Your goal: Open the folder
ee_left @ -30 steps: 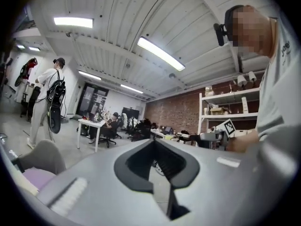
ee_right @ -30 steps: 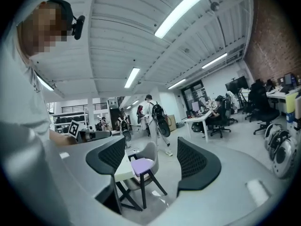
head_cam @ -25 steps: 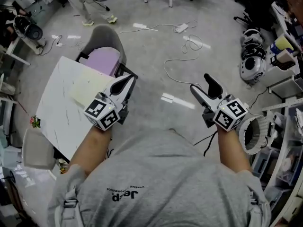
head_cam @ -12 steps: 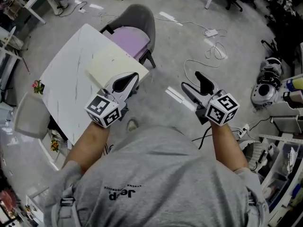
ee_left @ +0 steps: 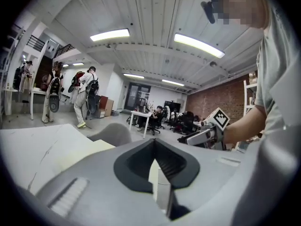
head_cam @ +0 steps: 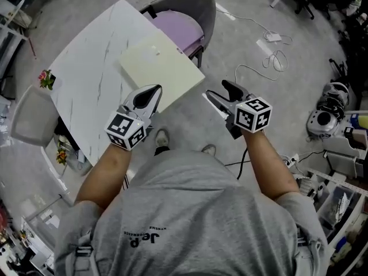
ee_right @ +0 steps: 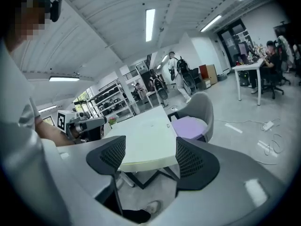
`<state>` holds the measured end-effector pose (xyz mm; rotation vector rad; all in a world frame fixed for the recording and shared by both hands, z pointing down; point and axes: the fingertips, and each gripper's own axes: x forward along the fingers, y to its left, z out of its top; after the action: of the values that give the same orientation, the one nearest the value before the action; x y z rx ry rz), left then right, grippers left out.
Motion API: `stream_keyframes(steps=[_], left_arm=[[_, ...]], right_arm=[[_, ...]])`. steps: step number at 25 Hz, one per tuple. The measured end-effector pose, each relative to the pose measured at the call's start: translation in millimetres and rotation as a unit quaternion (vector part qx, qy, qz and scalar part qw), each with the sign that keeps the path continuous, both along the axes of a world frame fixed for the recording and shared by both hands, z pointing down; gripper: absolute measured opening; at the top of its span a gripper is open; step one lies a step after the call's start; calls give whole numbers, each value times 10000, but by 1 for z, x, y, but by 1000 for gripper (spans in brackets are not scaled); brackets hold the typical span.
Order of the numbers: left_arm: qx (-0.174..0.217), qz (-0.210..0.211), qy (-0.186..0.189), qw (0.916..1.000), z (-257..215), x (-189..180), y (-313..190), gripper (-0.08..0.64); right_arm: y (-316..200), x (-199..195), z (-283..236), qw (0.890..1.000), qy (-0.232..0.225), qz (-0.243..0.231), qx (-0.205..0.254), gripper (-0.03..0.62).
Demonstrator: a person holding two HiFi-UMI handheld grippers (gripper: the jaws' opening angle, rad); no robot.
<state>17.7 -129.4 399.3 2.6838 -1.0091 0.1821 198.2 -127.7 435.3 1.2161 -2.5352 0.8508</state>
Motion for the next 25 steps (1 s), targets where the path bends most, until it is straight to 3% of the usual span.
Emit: stream_keyframes(steps=[12,25], left_arm=[[-296,-179,-142,9993,70,-21,-12,57],[-606,-56,-193,9980,112,-18,-12,57]], right_arm=[[-54,-39,85,9946,883,-405,-370,333],[-57,-46,113,9930,822,-495,-694,333]])
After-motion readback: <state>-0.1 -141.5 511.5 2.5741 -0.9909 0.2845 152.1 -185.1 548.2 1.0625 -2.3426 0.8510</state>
